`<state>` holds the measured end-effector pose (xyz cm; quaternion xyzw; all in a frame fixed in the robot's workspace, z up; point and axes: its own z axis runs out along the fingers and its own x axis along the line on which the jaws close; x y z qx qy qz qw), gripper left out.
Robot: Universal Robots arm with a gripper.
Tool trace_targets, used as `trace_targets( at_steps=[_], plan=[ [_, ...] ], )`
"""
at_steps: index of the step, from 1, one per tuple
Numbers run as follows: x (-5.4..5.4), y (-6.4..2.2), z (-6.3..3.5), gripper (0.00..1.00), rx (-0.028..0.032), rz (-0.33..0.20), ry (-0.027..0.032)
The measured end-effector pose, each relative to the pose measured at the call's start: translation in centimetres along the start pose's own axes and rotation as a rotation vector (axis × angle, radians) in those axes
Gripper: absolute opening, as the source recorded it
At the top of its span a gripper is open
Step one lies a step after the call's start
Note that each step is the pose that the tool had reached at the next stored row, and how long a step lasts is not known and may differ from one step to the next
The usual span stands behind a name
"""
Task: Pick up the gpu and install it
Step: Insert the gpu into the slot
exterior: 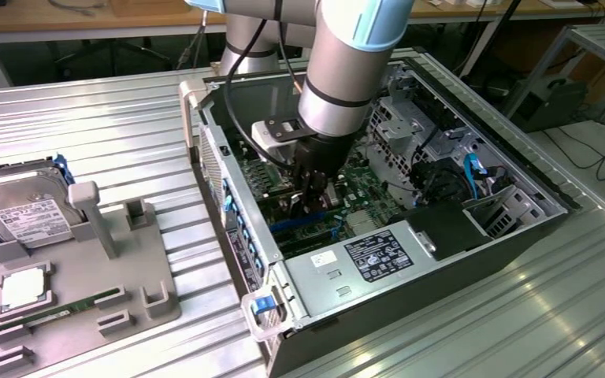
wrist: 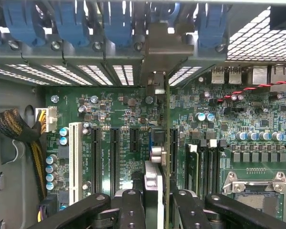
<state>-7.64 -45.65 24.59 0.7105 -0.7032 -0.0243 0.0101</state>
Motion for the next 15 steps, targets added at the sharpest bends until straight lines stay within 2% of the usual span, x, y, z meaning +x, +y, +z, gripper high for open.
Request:
trace_targets(
  at_steps=[6, 11, 15],
  plan=[
    [-0.04, 0.0, -0.15, 0.28, 0.0008, 0.0, 0.0004],
    [-0.18, -0.02, -0.15, 0.28, 0.0057, 0.0, 0.0006],
    [-0.19, -0.02, -0.14, 0.28, 0.0061, 0.0, 0.0004]
  ],
)
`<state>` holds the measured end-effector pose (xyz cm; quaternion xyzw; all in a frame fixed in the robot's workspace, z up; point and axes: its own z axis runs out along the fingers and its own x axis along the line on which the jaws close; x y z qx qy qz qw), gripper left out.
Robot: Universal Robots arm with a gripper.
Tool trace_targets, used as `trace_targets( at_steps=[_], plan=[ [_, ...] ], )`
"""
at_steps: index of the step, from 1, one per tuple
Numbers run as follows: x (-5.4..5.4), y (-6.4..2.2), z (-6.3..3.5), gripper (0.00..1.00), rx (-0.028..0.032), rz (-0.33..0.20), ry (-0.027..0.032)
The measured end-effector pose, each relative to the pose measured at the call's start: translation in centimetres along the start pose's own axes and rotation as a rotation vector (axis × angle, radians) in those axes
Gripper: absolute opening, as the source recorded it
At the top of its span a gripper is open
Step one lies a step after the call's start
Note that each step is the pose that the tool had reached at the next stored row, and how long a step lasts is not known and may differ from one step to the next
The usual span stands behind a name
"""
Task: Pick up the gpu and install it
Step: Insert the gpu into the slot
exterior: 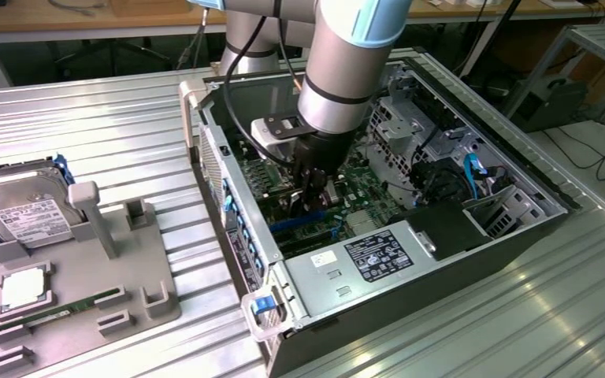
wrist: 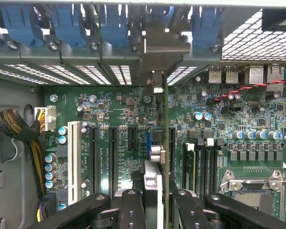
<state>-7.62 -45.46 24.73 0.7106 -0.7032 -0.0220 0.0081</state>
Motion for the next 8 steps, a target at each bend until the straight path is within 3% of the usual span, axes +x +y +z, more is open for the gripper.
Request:
trace_targets(
  at_steps=[8],
  plan=[
    [0.11, 0.0, 0.03, 0.28, -0.0001, 0.0, 0.0001]
  ],
)
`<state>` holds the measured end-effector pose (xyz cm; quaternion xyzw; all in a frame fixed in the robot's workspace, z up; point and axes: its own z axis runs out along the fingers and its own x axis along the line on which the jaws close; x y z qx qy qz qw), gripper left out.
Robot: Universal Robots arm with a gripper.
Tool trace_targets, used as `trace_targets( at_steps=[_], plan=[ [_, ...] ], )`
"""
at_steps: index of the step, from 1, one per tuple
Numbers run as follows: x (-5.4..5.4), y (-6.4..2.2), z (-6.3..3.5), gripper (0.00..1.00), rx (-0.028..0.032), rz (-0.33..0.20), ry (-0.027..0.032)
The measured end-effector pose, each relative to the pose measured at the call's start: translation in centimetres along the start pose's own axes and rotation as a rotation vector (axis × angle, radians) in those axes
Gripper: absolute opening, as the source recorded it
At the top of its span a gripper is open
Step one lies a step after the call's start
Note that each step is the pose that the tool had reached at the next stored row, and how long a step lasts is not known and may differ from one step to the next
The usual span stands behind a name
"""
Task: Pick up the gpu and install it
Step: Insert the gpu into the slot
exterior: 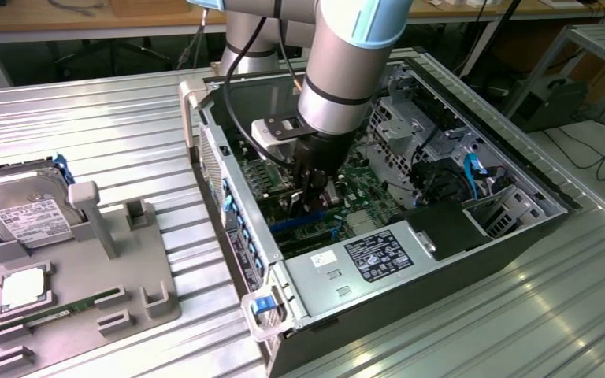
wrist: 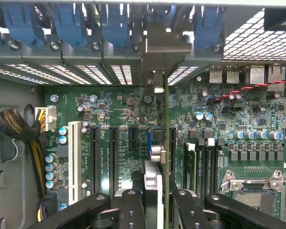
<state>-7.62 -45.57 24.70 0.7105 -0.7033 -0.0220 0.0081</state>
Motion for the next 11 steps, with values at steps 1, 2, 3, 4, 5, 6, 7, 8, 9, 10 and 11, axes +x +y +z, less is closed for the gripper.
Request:
trace_targets(
  at_steps=[1, 2, 3, 4, 5, 6, 7, 8, 9, 10, 11],
  plan=[
    [0.01, 0.0, 0.0, 0.28, -0.0001, 0.0, 0.0],
    [0.04, 0.0, 0.0, 0.28, -0.0001, 0.0, 0.0002],
    [0.06, 0.0, 0.0, 0.28, 0.0, 0.0, 0.0001],
    [0.06, 0.0, 0.0, 0.28, 0.0, 0.0, 0.0001],
    [0.07, 0.0, 0.09, 0.28, 0.0001, 0.0, -0.0002],
    [0.07, -0.01, 0.15, 0.28, 0.0, 0.0, 0.0],
    [0.07, -0.01, 0.24, 0.28, 0.0, 0.0, 0.0001],
    [0.08, -0.02, 0.33, 0.28, 0.0, 0.0, 0.0001],
    [0.08, -0.02, 0.33, 0.28, -0.0001, 0.0, 0.0002],
    [0.08, -0.01, 0.33, 0.28, -0.0001, 0.0, 0.0002],
    [0.08, -0.02, 0.33, 0.28, -0.0001, 0.0, 0.0002]
  ],
)
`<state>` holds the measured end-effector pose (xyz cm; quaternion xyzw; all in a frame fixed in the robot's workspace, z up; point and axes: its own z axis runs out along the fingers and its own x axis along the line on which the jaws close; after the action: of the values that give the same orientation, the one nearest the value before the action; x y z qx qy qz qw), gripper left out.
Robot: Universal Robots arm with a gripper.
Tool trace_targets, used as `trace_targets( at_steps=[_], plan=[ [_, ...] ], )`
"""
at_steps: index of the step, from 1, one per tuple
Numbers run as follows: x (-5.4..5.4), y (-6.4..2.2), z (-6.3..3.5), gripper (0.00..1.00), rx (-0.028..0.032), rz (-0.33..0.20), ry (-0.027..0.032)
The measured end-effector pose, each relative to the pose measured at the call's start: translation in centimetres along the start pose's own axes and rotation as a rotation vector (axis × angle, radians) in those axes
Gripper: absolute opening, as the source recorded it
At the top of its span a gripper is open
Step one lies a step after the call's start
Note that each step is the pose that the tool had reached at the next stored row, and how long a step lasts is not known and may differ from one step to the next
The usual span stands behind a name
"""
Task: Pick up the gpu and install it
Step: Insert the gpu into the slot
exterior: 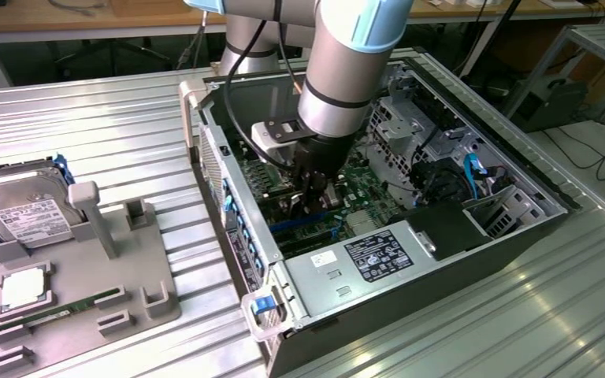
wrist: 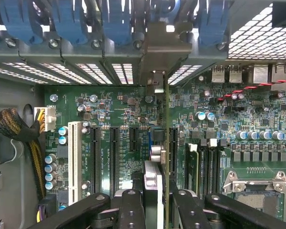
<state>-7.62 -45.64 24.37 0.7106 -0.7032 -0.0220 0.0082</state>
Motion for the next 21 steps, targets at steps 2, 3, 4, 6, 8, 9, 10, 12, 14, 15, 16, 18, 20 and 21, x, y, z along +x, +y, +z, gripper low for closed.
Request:
trace_targets(
  at_steps=[2, 3, 4, 6, 8, 9, 10, 12, 14, 15, 16, 18, 20, 21],
  plan=[
    [0.0, 0.0, 0.0, 0.28, 0.0, 0.0, -0.0001],
    [0.0, 0.0, 0.0, 0.28, 0.0, 0.0, -0.0001],
    [0.0, 0.0, 0.0, 0.28, 0.0001, 0.0, -0.0001],
    [0.0, 0.0, 0.01, 0.28, 0.0002, 0.0, -0.0002],
    [0.06, 0.0, 0.02, 0.28, 0.0001, 0.0, -0.0003],
    [0.08, -0.01, 0.02, 0.28, 0.0001, 0.001, -0.0003],
    [0.1, -0.01, 0.02, 0.28, 0.0001, 0.001, -0.0003],
    [0.12, -0.02, 0.03, 0.28, 0.0001, 0.002, -0.0002],
    [0.13, -0.03, 0.03, 0.28, 0.0001, 0.003, -0.0002],
    [0.13, -0.02, 0.03, 0.28, 0.0001, 0.003, -0.0002],
    [0.13, -0.02, 0.04, 0.28, 0.0, 0.003, -0.0001],
    [0.13, -0.03, 0.18, 0.28, 0.0001, 0.003, -0.0003],
    [0.14, -0.03, 0.24, 0.28, 0.0, 0.003, 0.0],
    [0.14, -0.03, 0.24, 0.28, 0.0, 0.003, 0.0]
  ],
)
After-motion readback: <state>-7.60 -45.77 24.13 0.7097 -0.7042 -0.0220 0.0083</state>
